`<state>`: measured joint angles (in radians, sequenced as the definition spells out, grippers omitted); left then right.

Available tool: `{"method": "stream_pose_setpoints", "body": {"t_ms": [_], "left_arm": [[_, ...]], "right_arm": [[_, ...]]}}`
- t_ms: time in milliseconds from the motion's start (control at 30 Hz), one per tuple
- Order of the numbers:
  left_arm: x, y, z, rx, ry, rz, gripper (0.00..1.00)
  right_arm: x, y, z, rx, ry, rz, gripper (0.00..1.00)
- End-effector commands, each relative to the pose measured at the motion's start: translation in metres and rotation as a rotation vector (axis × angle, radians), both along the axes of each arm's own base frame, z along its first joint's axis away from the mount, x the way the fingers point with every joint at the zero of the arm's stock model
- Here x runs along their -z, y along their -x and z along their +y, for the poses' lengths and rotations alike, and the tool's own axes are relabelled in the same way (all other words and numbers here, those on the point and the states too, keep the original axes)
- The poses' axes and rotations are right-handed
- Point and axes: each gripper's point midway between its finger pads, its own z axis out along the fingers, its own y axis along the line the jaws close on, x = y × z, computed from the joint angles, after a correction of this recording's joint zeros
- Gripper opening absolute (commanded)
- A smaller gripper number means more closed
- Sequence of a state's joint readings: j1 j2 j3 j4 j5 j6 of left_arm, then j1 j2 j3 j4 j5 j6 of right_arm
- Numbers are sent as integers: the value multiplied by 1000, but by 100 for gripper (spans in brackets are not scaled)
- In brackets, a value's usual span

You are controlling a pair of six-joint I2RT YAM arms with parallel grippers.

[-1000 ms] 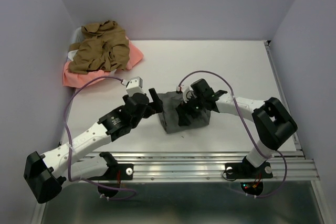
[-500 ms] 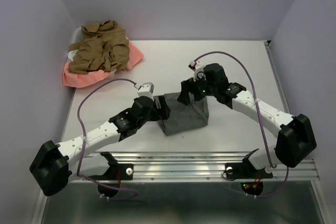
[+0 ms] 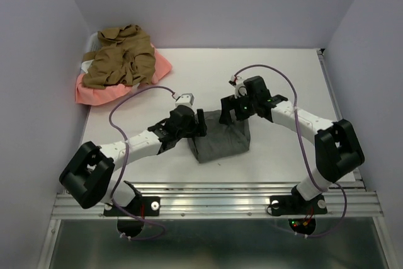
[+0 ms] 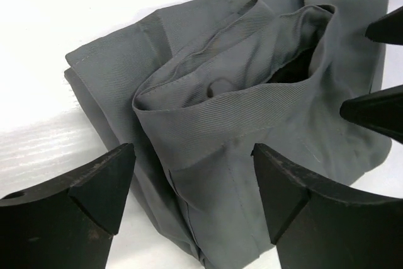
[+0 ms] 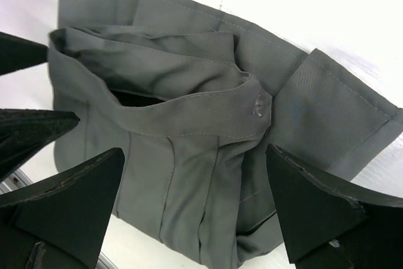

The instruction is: Fold and stack the skirts

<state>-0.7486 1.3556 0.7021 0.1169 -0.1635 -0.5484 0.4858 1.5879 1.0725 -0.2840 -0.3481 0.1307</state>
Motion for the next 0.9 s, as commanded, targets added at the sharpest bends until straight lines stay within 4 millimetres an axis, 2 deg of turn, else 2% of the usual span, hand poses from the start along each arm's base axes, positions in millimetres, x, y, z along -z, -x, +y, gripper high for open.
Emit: {"method": "stream_pose_setpoints", "body": {"t_ms": [0,100,133,167,233,267,300,333,367,433,533,600,633,667,700,800,833,867], "left_arm": [[-20,-15,-16,39,61,-59,84],[-17,-20,-22,57,71,-59,74],[-16,-22,-25,67,75,-60,69],[-16,-24,-27,72,79,-61,60],[-11,-26,-29,78,74,-51,51],[-10,-26,-29,80,76,-48,44],[-9,-27,-30,85,79,-47,43],[-8,-27,-33,94,87,-50,37],[-5,-27,-35,105,90,-41,18],[-2,-28,-38,117,97,-32,0],[-12,-24,-50,186,138,-47,0],[-20,-18,-55,229,179,-64,0],[-38,-18,-59,254,217,-122,0],[-40,-13,-59,274,233,-130,0],[-55,-10,-61,300,260,-177,0],[-58,-2,-56,328,263,-204,0],[-65,1,-56,349,266,-232,0],[-68,7,-58,386,277,-238,0]], "right_arm": [[-3,-14,4,-30,9,-39,100],[10,-17,10,-60,9,-7,97],[20,-18,12,-65,15,13,95],[20,-20,16,-81,1,19,93],[26,-22,22,-100,-10,43,89],[34,-20,27,-119,-24,74,88],[34,-21,30,-124,-35,80,86],[36,-21,32,-132,-43,90,86],[37,-19,35,-144,-57,106,85],[37,-17,36,-148,-68,108,85],[31,-13,32,-134,-68,99,86],[25,-13,27,-103,-57,81,92],[11,-13,25,-87,-65,53,94],[9,-13,21,-45,-58,53,95],[-5,-12,18,10,-80,49,100],[-31,-15,5,121,-105,12,100],[-53,-13,1,145,-131,-32,100],[-62,-12,-4,179,-137,-49,100]]}}
